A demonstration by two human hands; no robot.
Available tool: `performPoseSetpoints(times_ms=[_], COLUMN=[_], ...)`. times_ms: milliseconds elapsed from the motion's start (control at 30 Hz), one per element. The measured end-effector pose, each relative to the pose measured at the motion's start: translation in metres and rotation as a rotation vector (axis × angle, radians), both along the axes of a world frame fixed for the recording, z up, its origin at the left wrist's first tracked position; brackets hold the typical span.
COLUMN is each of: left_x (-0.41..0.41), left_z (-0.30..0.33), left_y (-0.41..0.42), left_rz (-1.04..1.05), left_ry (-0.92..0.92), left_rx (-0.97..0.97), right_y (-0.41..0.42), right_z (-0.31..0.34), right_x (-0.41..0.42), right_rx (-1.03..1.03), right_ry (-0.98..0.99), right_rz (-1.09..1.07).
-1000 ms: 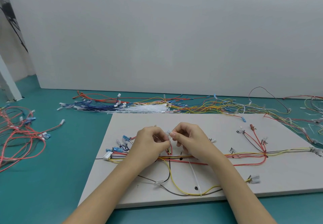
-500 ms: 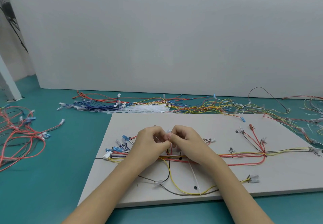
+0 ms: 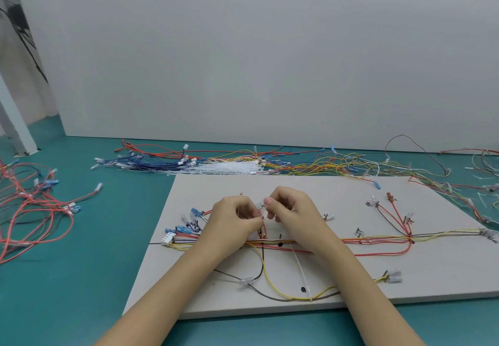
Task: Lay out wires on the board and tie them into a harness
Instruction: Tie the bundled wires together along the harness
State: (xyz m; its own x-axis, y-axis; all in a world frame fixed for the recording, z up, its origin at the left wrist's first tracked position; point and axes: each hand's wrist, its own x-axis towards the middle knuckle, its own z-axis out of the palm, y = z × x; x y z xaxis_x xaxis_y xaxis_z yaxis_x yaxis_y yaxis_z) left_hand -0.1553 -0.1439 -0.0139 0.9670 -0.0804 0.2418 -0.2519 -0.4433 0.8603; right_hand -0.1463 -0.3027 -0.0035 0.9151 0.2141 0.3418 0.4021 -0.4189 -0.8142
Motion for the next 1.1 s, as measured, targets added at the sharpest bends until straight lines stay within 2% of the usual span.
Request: performPoseSetpoints(times_ms=[200, 400, 600, 1100], left_x=[0.004, 0.005, 0.011, 0.012], left_z=[0.002, 0.004, 0.010, 0.024], left_y=[0.004, 0.003, 0.004, -0.014], left_rz=[-0.017, -0.007, -0.017, 0.128], left_ry=[0.077, 0.019, 0.126, 0.271], left_rx=[0.013, 0.084, 0.184, 0.421], right_y=[-0.002, -0.001, 0.001, 0.004], right_z=[-0.002, -0.004, -0.005, 0.002], right_x=[0.001, 0.002, 0.001, -0.005], right_rx=[0.025, 0.037, 0.004, 0.044], right_ry=[0.070, 0.062, 0.037, -0.041], right_rz=[-0.024, -0.026, -0.028, -0.019])
